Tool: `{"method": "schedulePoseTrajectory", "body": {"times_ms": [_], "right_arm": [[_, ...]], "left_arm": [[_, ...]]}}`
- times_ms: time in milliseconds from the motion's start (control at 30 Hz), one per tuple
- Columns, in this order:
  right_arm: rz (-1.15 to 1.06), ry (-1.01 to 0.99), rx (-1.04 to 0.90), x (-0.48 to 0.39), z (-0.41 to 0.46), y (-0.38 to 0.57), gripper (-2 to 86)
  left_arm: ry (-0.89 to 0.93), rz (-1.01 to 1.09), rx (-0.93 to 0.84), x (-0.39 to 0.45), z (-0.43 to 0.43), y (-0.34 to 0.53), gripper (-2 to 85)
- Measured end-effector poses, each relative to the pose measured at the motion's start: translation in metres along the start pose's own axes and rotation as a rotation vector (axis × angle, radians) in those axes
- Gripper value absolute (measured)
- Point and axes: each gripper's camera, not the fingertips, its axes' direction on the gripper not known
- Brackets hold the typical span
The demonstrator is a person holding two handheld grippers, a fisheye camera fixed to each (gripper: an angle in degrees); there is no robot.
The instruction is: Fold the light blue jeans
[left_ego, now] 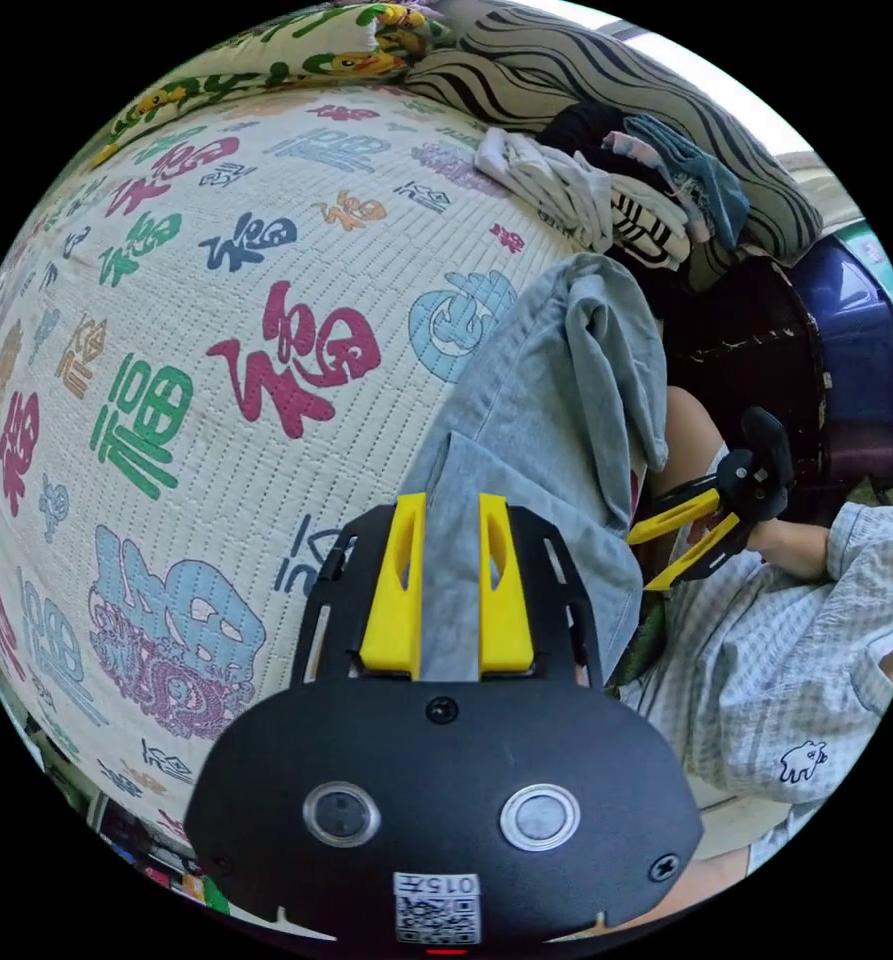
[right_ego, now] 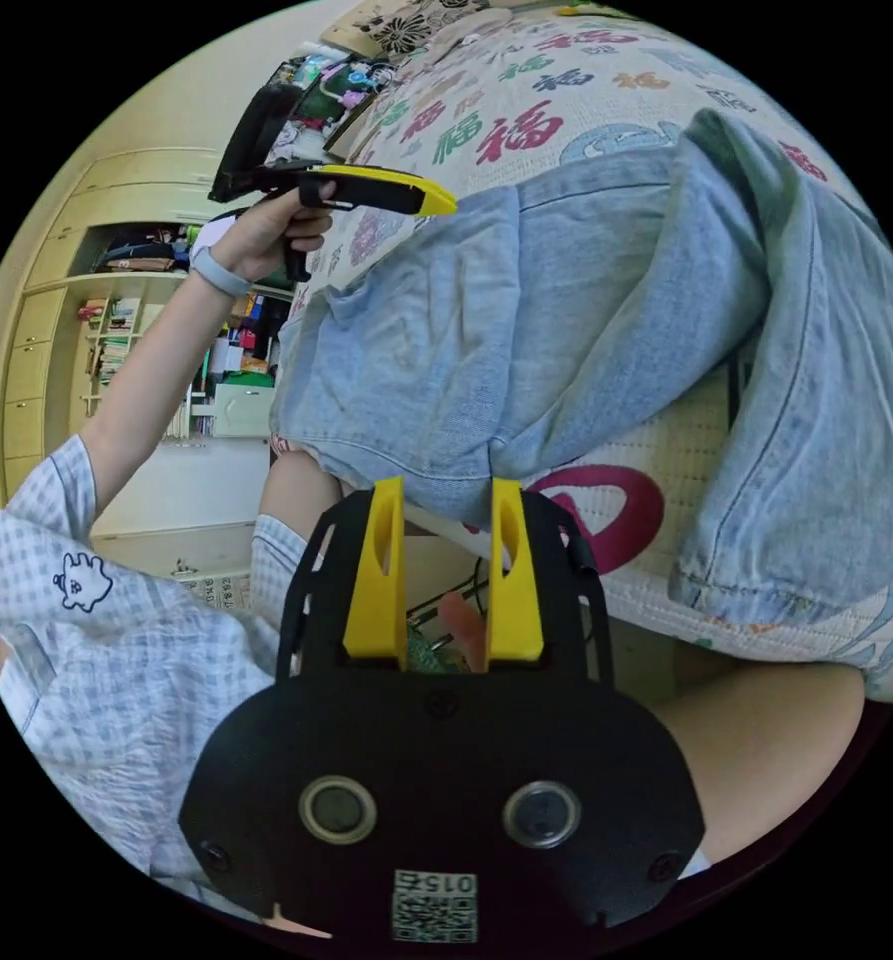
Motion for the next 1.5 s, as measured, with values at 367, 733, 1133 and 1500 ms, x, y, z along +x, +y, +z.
{"method": "schedulePoseTrajectory", "body": {"times_ms": [367, 733, 1133, 1500], "right_arm": [[0.075, -0.037, 0.063, -0.006, -0.078, 0.032, 1.9], [0.221, 0.069, 0.255, 0.000, -0.226, 0.087, 10.2], [0.316, -0.087, 0.282, 0.099, -0.340, 0.075, 8.1], [-0.023, 0.551, 0.200, -0.005, -0.507, 0.057, 3.1]], "left_arm": [[0.088, 0.145, -0.129, 0.001, 0.071, -0.076, 0.1], [-0.034, 0.135, -0.082, 0.021, 0.110, -0.119, 2.1], [0.208, 0.020, 0.114, 0.150, 0.221, -0.134, 7.4], [0.370, -0.023, 0.601, 0.264, 0.216, -0.209, 0.8]]}}
